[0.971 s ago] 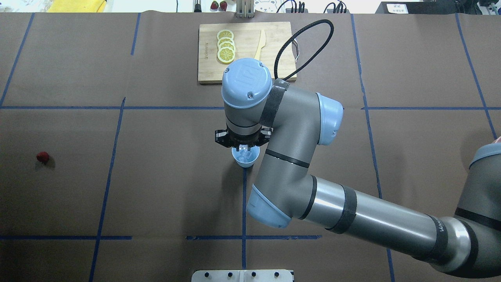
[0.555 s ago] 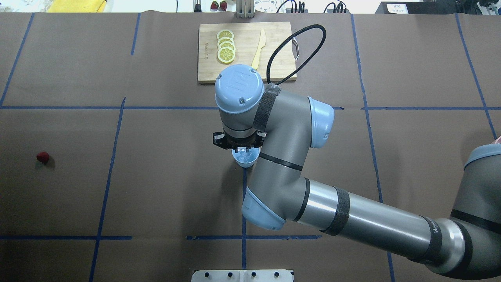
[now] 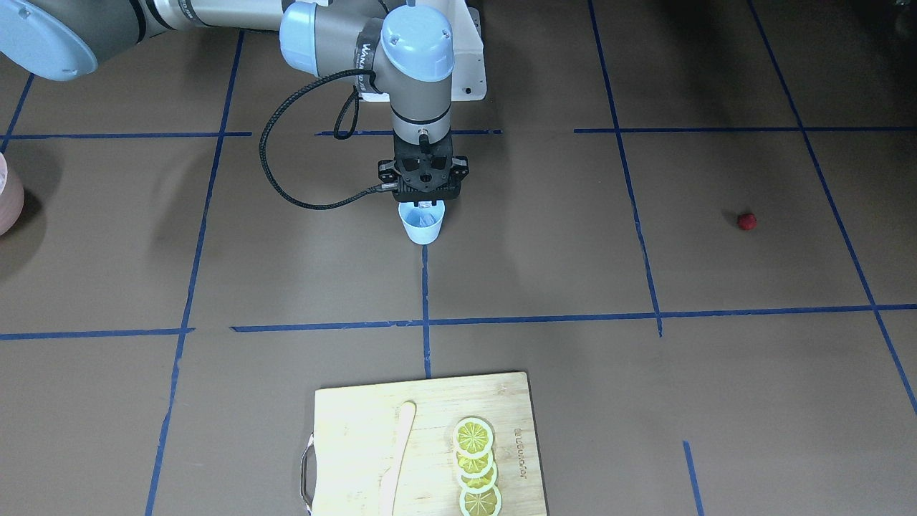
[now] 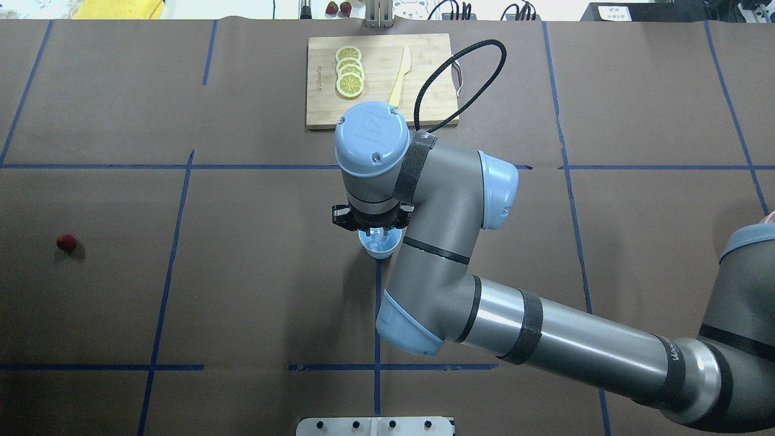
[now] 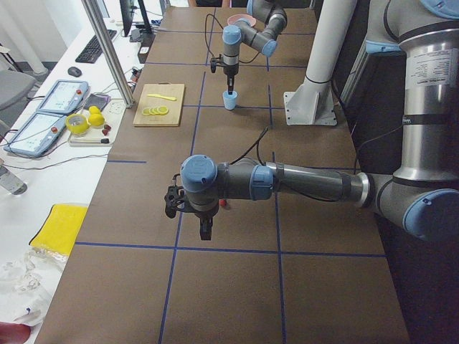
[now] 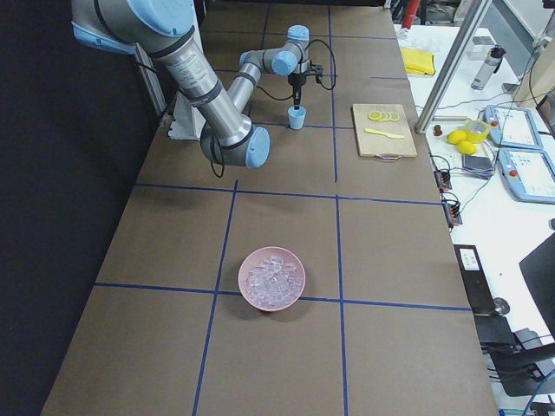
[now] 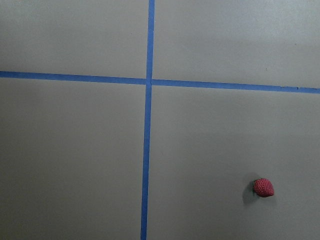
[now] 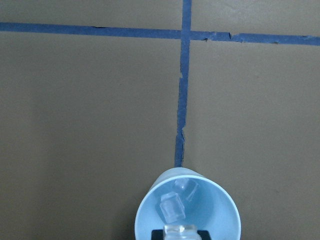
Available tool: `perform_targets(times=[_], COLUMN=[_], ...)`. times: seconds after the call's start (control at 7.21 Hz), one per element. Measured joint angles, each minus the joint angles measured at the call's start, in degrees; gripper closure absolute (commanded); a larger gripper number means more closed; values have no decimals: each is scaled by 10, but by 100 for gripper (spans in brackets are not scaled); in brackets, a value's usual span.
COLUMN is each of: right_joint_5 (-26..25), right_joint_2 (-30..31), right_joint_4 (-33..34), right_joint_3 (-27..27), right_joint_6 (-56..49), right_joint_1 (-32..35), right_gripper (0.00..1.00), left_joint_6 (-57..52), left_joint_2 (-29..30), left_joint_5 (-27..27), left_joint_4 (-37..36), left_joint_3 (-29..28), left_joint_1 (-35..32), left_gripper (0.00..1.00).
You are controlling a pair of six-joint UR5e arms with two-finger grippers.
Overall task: Put ice and strawberries in cup
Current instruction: 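Lower the ice cube into the blue cup and open the right gripper, then withdraw the right gripper toward the ice bowl while the left gripper reaches for the strawberry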
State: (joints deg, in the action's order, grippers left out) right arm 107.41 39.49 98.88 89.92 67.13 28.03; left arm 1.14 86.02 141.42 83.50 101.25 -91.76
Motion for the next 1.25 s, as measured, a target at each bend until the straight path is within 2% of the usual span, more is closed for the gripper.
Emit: perform_targets(times=[0.42, 0.69, 0.97, 1.25], right_joint_5=[0, 7, 18, 56], right_joint_2=[14, 58, 126, 178], right_joint_4=[1, 19, 50, 55], right_joint_3=[21, 91, 184, 219], right_joint_6=[0, -4, -48, -136], right_joint_1=[1, 23, 67, 139], right_gripper=[0, 0, 0, 0], left_joint_6=[0, 22, 86, 185], left_joint_2=[1, 3, 3, -1], left_joint_5=[0, -1, -15, -36], left_joint_4=[0, 0, 0, 13], left_joint_3=[0, 10, 44, 88], left_joint_1=[0, 9, 58, 120], left_gripper=[0, 0, 0, 0])
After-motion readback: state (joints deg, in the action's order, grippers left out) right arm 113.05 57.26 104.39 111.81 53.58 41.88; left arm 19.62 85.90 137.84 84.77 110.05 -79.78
